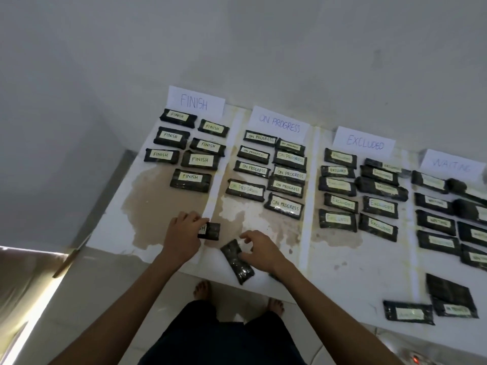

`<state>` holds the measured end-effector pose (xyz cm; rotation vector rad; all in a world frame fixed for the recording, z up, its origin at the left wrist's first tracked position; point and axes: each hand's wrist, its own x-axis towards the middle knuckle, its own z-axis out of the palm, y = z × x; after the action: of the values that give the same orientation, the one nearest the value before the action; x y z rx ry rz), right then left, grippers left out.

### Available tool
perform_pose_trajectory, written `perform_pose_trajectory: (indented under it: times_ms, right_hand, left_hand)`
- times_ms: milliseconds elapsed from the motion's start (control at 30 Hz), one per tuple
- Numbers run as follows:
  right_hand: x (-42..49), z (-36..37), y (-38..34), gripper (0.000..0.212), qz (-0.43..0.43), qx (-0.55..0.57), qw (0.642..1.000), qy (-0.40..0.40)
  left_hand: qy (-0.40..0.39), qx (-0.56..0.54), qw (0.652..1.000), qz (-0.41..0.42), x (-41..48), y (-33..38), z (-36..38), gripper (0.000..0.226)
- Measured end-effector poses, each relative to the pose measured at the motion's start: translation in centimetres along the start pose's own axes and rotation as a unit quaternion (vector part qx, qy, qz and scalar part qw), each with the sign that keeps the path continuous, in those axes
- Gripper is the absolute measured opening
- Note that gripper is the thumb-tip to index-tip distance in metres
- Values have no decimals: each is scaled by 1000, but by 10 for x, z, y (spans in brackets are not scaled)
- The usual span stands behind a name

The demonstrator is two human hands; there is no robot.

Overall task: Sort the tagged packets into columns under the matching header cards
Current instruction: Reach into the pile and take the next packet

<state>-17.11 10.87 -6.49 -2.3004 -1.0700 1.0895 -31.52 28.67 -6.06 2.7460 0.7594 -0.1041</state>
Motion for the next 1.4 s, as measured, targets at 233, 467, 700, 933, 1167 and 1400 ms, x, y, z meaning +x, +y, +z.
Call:
perform_pose_trajectory:
  times_ms: [233, 467, 700, 933, 1167, 1400]
  right_hand:
    - [22, 40, -18, 50, 19, -186, 982, 15]
    - [41, 41, -25, 46, 39, -200, 978, 33]
    - [49, 43, -25, 47, 47, -198, 978, 45]
    - [48, 46, -26, 46, 54, -180, 980, 61]
    - [39, 43, -25, 49, 51, -162, 984, 60]
    - [18, 61, -27, 67, 86, -238, 967, 27]
  left_hand:
    - [8, 5, 1000, -20, 16, -78, -8, 51]
    - [26, 42, 996, -80, 61, -150, -27, 48]
    - [24, 64, 995, -79, 106, -181, -30, 54]
    - [8, 69, 996, -55, 123, -185, -24, 54]
    - [26, 55, 997, -46, 122, -182, -19, 56]
    - [14, -56, 998, -23, 77, -121, -4, 47]
